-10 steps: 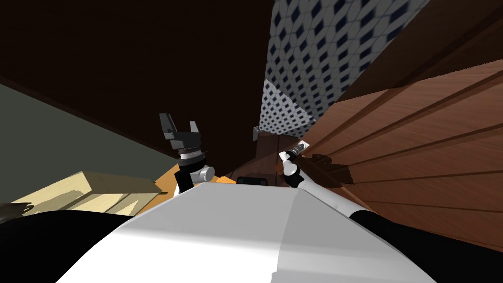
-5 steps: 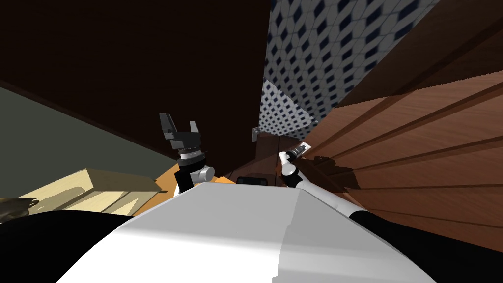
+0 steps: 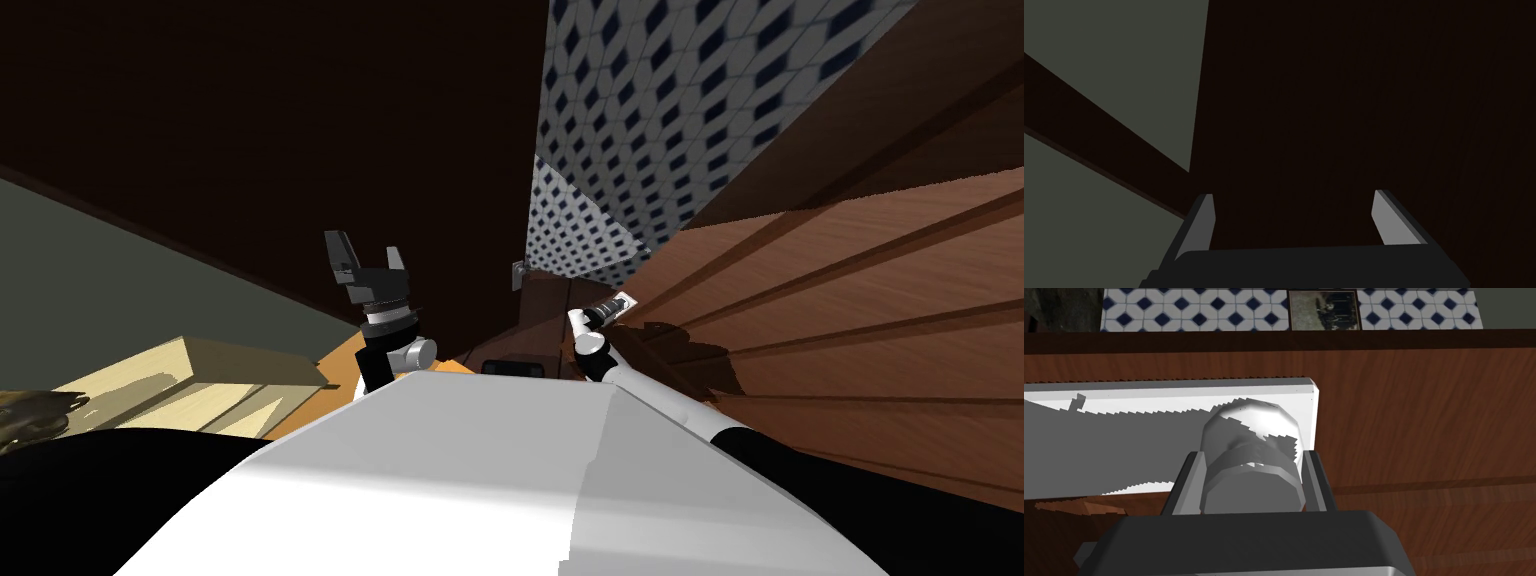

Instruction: Push the door open

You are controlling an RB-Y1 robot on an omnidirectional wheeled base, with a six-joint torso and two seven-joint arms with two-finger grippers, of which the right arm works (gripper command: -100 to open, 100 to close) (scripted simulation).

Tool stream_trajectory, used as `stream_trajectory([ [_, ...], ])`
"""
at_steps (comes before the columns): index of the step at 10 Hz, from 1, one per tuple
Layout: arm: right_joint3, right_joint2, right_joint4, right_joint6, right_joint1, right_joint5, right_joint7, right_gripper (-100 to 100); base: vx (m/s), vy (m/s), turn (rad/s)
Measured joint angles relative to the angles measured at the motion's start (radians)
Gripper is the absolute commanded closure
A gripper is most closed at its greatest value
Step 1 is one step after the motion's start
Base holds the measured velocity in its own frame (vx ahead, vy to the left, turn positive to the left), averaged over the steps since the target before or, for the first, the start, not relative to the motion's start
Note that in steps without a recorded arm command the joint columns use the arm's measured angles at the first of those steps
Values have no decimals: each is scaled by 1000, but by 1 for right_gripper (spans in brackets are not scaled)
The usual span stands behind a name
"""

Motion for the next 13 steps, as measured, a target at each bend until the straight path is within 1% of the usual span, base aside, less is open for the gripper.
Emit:
stream_trajectory([
  [1,-16,19,-29,1,1,-7,19,100,37,-64,17],
  [2,-22,10,-10,-10,-8,-9,26,100,38,-68,58],
  [4,-48,11,-6,-29,-16,-20,44,100,57,-107,78],
  [5,-63,25,-27,-34,-15,-26,60,100,41,-73,23],
  [6,-69,15,-3,-51,-22,-27,64,100,56,-106,88],
  [7,-87,34,-33,-52,-21,-35,81,100,61,-103,52],
  [8,-98,42,-43,-55,-21,-39,94,100,35,-41,-5],
  [9,-100,33,-26,-64,-26,-40,95,100,32,-42,30],
  [10,-107,38,-35,-69,-27,-43,100,100,21,-38,21],
  [11,-111,36,-23,-80,-30,-44,102,100,51,-64,67],
  [12,-127,41,-19,-93,-34,-50,113,100,56,-94,71],
  [13,-140,39,-3,-111,-39,-56,122,100,79,-143,88],
])
